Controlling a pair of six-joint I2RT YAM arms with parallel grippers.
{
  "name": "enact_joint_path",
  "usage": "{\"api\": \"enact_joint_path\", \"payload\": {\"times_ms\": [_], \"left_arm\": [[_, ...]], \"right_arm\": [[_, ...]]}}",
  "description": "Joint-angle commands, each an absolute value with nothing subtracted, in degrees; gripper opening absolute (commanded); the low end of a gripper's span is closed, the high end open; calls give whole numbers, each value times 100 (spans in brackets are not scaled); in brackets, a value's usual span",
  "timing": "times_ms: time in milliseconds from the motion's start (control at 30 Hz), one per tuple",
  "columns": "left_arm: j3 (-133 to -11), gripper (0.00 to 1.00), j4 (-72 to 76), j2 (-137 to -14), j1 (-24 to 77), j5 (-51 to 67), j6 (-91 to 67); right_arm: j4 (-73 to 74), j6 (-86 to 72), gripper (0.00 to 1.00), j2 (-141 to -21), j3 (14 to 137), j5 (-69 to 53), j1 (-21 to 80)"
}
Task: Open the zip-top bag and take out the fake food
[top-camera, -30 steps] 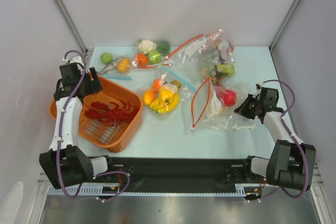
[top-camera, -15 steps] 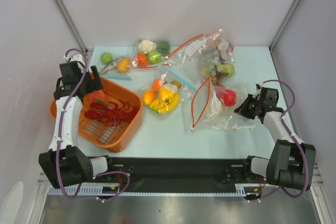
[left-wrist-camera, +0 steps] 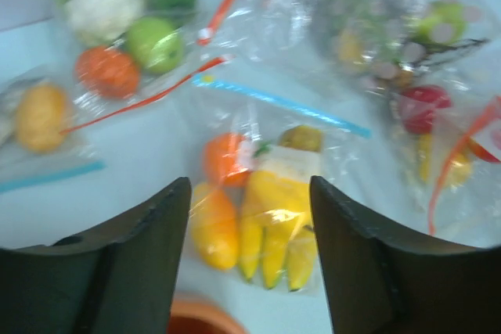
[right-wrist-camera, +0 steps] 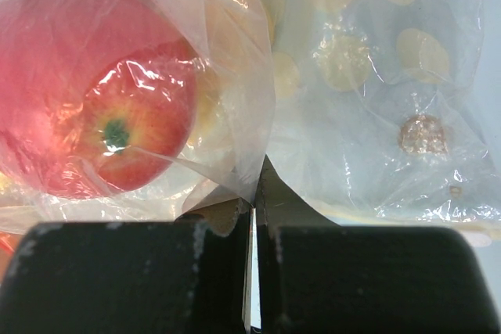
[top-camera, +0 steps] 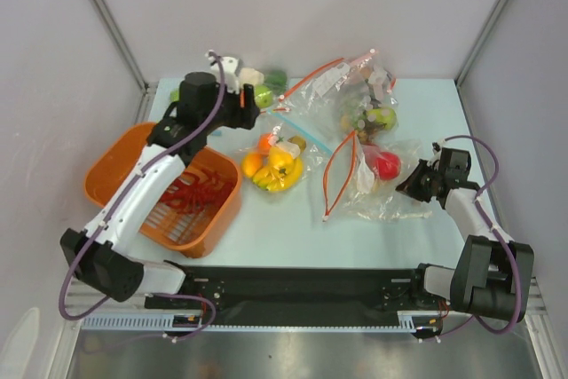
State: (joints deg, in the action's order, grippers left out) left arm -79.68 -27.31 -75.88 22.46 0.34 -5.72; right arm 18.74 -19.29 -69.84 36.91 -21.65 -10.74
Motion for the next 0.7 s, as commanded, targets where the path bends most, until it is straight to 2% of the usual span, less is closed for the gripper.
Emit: {"api": "enact_joint_path", "payload": {"times_ms": [0,100,300,500,667], "left_arm": [[-8262,65,-2110,-8005,2776,753,-791],[-8271,53,-1803,-8365,3364,1289,-1001],[-8481,43,-1494,-9087,4016,2073,-1098],[-8665,39,-1327,-9773,4403,2461,-1204],[-8736,40,-1231,-10212,4474,2479,-1187]], "right_arm": [[1872,-1854,0,-6917,3920,-2145,-1116],[1898,-1846,0,-6900,3937,-2153,-1107],[1907,-1837,0,-6873,3920,-2162,-1116],[1916,-1837,0,-6812,3911,-2145,-1116],[1925,-1828,0,-6759,3885,-2145,-1116]]}}
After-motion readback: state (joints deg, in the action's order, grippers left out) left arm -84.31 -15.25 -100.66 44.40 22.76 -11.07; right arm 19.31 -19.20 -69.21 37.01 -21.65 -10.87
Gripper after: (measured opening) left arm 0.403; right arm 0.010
